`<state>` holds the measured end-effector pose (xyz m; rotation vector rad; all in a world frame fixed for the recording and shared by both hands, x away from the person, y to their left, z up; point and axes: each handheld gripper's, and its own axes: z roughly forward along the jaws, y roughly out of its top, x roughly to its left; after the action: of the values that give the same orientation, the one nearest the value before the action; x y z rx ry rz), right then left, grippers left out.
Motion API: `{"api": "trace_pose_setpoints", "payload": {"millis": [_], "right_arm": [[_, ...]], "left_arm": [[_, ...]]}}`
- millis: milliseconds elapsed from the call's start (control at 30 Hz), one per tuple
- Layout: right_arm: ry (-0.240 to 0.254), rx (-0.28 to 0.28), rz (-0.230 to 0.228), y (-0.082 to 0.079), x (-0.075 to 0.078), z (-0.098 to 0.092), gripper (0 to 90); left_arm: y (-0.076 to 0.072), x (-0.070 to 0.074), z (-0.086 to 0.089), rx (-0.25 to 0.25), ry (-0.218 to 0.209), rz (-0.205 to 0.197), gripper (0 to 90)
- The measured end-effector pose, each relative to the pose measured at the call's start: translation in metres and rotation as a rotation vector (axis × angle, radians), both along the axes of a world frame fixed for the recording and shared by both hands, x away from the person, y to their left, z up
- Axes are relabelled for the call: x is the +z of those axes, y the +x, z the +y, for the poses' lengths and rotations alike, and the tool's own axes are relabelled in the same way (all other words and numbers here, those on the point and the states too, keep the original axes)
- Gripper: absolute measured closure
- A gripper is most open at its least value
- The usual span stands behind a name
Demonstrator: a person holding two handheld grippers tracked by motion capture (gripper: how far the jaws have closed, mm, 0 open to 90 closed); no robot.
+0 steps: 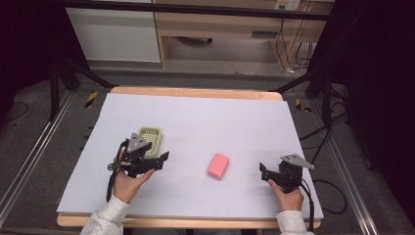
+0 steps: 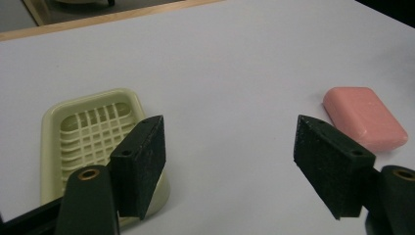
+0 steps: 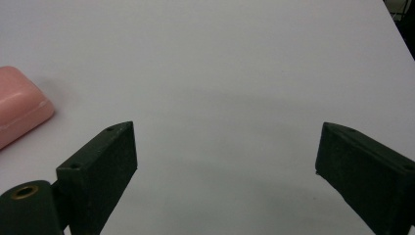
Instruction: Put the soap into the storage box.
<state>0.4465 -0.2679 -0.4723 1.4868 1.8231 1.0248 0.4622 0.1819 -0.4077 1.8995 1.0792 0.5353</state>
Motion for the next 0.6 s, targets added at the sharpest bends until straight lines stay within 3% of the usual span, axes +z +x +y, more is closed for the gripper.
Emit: {"api": "trace_pose_setpoints", "payload": {"millis": [600], "right_arm": [[-0.014, 0.003, 0.002, 0.001, 0.0, 0.001, 8.8]], "left_arm": [[0.008, 0.01, -0.04, -0.063, 0.01, -0.01, 27.2]]}}
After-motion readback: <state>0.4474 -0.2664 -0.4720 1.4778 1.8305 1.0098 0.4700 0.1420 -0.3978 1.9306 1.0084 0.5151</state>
